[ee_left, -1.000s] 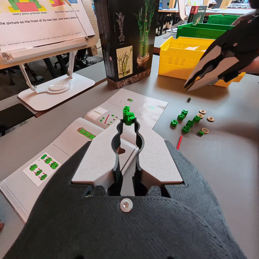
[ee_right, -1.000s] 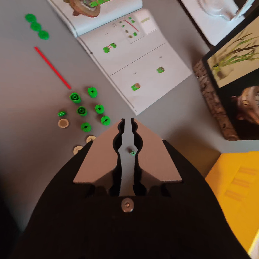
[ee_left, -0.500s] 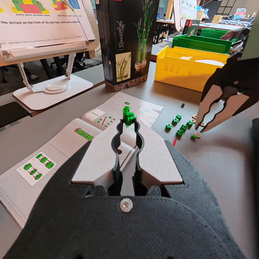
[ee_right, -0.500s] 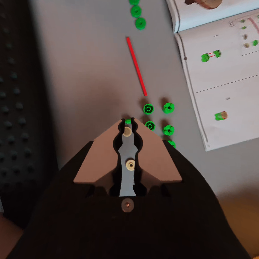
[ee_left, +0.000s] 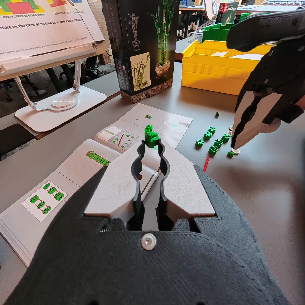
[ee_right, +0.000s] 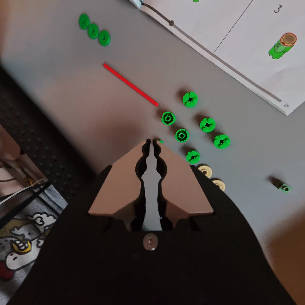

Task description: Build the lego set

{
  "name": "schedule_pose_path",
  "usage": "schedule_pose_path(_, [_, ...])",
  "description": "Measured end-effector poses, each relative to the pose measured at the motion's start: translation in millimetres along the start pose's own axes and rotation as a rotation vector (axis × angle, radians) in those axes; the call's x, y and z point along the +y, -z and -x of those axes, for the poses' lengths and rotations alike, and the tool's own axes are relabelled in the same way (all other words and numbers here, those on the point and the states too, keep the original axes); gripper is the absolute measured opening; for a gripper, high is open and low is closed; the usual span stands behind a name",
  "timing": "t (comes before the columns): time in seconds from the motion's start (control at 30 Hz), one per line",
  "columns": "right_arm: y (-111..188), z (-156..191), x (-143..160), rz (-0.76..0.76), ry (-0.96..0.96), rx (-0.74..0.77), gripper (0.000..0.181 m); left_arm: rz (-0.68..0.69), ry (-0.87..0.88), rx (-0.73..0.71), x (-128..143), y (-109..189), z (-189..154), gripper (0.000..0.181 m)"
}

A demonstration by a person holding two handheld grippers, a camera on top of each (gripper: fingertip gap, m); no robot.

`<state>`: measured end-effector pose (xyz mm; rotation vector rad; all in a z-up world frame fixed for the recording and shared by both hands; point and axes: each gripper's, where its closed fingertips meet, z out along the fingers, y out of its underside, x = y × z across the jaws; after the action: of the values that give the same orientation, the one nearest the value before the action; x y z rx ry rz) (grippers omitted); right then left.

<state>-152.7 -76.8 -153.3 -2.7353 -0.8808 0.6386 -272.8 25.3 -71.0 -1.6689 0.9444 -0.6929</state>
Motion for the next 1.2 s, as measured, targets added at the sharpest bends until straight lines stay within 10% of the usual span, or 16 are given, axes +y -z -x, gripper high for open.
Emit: schedule_pose_path(1.2, [-14.6, -12.0, 10.2, 0.114, -0.063, 0.156, 0.01, 0.043, -0.029, 0.024, 7.5, -7.6, -8.2, 0.014])
